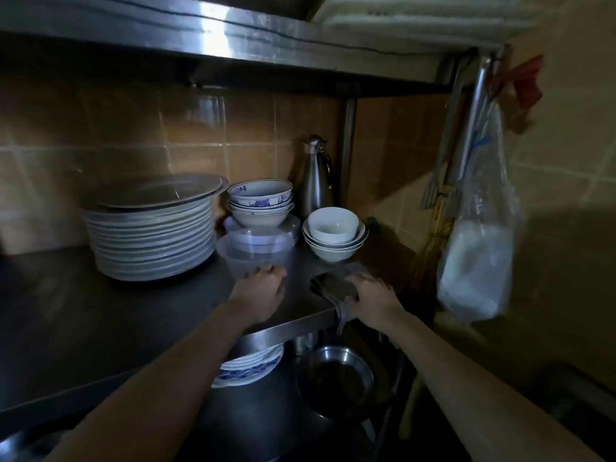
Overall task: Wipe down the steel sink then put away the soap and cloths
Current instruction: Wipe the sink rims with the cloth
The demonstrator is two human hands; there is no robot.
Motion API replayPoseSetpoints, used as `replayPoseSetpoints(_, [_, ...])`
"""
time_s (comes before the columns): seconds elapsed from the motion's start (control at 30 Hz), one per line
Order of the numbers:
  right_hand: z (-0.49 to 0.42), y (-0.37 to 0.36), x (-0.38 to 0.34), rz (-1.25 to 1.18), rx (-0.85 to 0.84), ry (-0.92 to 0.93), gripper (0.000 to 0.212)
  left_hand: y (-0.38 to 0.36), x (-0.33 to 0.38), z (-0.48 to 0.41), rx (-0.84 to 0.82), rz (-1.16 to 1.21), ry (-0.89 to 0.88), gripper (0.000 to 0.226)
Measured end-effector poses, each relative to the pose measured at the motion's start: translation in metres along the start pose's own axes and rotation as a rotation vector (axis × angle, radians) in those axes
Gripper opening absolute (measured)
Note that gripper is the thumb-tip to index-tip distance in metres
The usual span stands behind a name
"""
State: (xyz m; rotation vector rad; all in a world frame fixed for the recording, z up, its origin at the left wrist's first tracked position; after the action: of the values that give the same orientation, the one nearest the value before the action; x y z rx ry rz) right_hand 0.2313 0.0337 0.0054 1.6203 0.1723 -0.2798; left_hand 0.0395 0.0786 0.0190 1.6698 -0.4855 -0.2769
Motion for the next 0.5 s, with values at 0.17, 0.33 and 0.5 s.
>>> replayPoseSetpoints(0.17, [-0.027, -0.022, -0.001, -0.004, -0.035, -0.06, 0.048, -0.017, -0.008, -0.026, 0.001, 0.068, -0.045, 0.028])
replayPoseSetpoints(0.33, [-0.045, -0.034, 0.012, 0.001, -0.106, -0.155, 0.059, -0.026, -0.004, -0.041, 0.027, 0.096, -0.13, 0.028])
replayPoseSetpoints(0.5, [-0.055, -0.034, 0.012, 0.063, -0.075, -0.142, 0.047, -0.031, -0.004, -0.048, 0.021, 0.12, -0.145, 0.027])
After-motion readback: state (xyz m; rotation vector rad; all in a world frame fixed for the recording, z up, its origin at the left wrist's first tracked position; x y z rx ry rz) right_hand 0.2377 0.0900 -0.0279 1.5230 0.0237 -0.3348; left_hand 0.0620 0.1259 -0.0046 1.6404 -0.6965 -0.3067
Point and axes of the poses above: each hand's wrist, its own z-axis away from the middle knuckle, its own y-axis out of the back of the hand, x = y × z, the point moved 9 cm from there along -z, towards the middle knuckle, and after that the axes turned 3 degrees about -x, right-handed, at the moved point
